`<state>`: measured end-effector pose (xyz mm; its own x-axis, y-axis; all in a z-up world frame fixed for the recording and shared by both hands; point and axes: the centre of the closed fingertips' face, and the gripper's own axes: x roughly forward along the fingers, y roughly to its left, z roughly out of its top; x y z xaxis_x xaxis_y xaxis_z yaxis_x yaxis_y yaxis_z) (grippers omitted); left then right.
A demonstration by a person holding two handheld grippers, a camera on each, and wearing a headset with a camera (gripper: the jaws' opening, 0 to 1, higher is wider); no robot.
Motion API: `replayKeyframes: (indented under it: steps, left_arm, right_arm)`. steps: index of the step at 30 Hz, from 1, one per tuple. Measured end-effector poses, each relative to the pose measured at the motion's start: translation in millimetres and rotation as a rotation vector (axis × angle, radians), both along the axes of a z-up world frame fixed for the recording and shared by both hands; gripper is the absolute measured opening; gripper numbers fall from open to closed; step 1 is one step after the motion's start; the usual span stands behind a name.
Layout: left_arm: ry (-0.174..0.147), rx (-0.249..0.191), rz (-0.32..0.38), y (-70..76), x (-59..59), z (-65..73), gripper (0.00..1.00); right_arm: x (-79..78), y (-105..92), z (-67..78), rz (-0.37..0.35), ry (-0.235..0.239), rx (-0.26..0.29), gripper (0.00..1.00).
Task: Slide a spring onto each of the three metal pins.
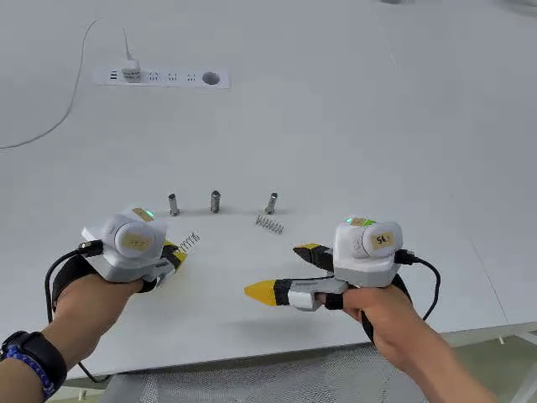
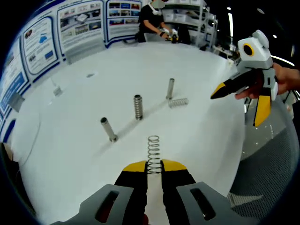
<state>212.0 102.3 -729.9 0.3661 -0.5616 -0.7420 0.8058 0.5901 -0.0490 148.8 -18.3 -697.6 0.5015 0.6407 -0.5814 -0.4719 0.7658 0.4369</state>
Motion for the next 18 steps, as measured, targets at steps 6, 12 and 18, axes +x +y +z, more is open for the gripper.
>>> replayKeyframes:
  steps: [6, 12, 18]
  left_arm:
    - [-0.011, -0.011, -0.002, 2.1, -1.7, 8.5, 0.1]
    - [-0.025, -0.022, -0.005, 4.3, -0.2, 17.1, 0.1]
    - [-0.028, -0.035, -0.018, 3.4, -7.2, 24.0, 0.1]
  right_arm:
    - [2.5, 4.0, 2.7, -0.001, -0.003, 0.017, 0.79]
    - [5.3, 7.9, 8.5, -0.006, -0.008, 0.041, 0.75]
    - [6.3, 10.7, 9.4, -0.022, -0.001, 0.072, 0.68]
